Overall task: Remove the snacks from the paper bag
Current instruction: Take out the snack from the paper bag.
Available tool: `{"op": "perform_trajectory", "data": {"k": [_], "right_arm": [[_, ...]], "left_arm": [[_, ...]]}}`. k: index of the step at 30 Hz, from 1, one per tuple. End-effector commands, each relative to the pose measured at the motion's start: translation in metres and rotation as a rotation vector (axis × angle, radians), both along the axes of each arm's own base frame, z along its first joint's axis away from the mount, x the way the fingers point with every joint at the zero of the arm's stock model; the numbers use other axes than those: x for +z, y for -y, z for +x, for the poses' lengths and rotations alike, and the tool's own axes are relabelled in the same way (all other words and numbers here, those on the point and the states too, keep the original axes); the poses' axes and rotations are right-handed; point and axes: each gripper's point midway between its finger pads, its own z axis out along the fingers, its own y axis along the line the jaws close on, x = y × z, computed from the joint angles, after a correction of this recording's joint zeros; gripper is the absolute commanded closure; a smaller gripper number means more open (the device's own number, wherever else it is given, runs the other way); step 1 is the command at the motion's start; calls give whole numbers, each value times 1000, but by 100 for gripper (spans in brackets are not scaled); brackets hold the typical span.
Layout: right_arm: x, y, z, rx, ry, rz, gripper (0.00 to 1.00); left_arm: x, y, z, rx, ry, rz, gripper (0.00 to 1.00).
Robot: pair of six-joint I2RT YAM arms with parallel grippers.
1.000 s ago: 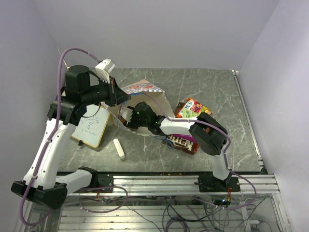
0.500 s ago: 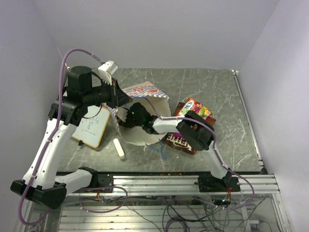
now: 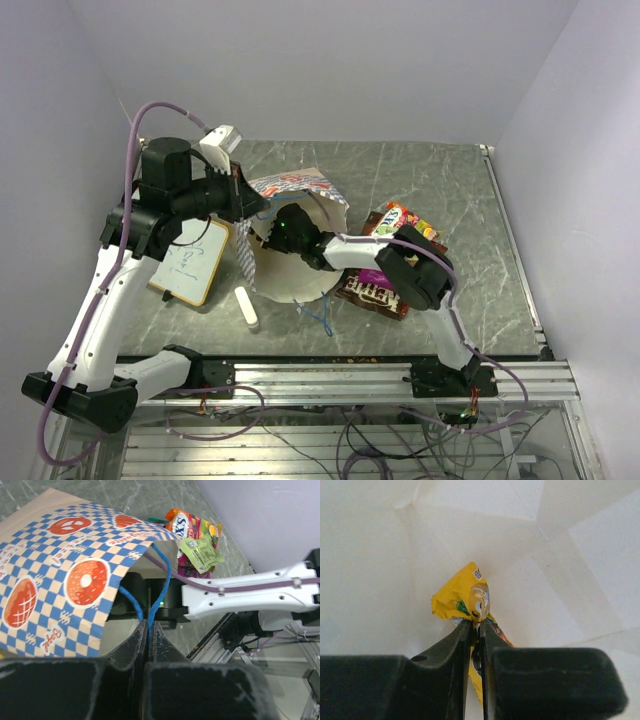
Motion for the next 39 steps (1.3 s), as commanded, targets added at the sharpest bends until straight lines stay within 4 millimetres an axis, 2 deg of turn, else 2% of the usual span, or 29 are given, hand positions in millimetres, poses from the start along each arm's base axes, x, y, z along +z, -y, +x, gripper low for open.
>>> {"op": "perform_trajectory", "data": {"k": [1,5,9,18,23,25,29,34,37,39], "right_arm": [[39,13,-10,-37,-25,36,89],[54,26,-33,-37,-60,60,94],[56,40,-50,-54,-98,79,100],[73,62,-85,-48,-170,100,100],[60,69,-108,0,-270,40,100],[63,67,-111,13,-296,39,100],[79,66,-113,3,-304,79,100],[104,54,-129,86,-321,103,100],[136,40,-134,128,-284,148,100],[165,33,-136,150,-253,198,100]], "left_arm": [[11,-5,12,83,28,-11,93],[20,-5,22,122,38,-30,93],[27,-6,29,159,43,-58,93],[46,4,38,187,15,-184,93],[74,8,37,174,45,-243,93],[86,9,37,172,61,-257,93],[100,5,37,197,76,-262,93],[100,7,45,206,42,-252,93],[108,5,53,234,48,-236,93],[106,1,63,271,42,-212,93]]}}
